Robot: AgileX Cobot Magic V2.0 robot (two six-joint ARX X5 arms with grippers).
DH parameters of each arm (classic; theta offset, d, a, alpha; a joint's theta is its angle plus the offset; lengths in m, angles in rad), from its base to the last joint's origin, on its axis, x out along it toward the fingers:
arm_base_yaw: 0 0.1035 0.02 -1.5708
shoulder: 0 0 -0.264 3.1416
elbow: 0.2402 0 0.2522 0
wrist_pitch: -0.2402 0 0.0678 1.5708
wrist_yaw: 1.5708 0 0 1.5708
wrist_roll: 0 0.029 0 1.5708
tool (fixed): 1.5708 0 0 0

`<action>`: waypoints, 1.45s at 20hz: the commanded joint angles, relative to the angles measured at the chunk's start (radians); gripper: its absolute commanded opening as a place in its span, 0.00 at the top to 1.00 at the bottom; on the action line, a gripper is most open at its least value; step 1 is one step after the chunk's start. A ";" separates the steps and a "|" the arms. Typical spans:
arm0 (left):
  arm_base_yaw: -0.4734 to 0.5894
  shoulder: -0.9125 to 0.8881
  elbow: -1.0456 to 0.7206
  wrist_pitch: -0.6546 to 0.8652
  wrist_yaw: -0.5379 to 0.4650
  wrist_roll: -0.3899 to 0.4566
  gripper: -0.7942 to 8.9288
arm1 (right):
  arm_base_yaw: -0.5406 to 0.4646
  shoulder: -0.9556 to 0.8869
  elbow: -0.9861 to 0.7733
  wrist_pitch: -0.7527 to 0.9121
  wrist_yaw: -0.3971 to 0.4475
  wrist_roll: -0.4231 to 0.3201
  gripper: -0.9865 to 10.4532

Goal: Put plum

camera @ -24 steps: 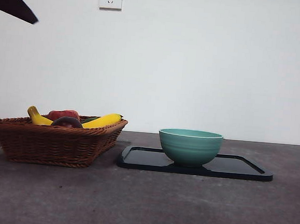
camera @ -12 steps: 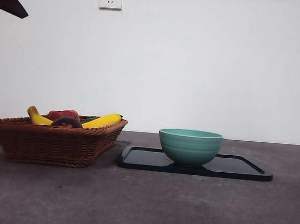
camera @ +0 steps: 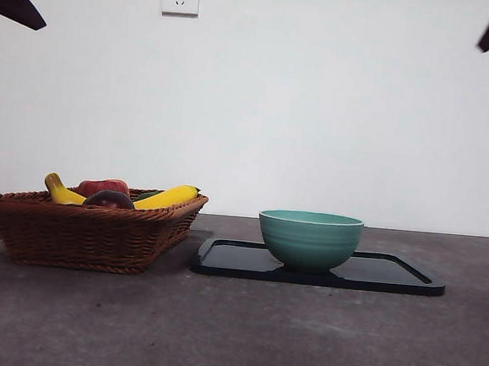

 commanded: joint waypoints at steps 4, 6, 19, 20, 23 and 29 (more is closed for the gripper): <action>-0.004 0.005 0.018 0.005 0.004 0.013 0.47 | 0.003 0.308 0.178 0.057 0.050 -0.004 0.67; -0.004 0.005 0.018 0.005 0.004 0.013 0.47 | 0.003 0.424 0.241 0.067 0.068 -0.021 0.67; -0.004 0.005 0.018 0.004 0.004 0.024 0.47 | 0.004 0.891 0.401 0.232 0.111 -0.050 0.67; -0.004 0.005 0.018 0.004 0.004 0.024 0.47 | 0.004 0.916 0.401 0.251 0.110 -0.045 0.67; -0.004 0.005 0.018 0.004 0.004 0.024 0.47 | 0.005 0.974 0.401 0.295 0.109 -0.042 0.67; -0.004 0.005 0.018 0.003 0.004 0.024 0.47 | 0.005 1.011 0.401 0.358 0.111 -0.042 0.84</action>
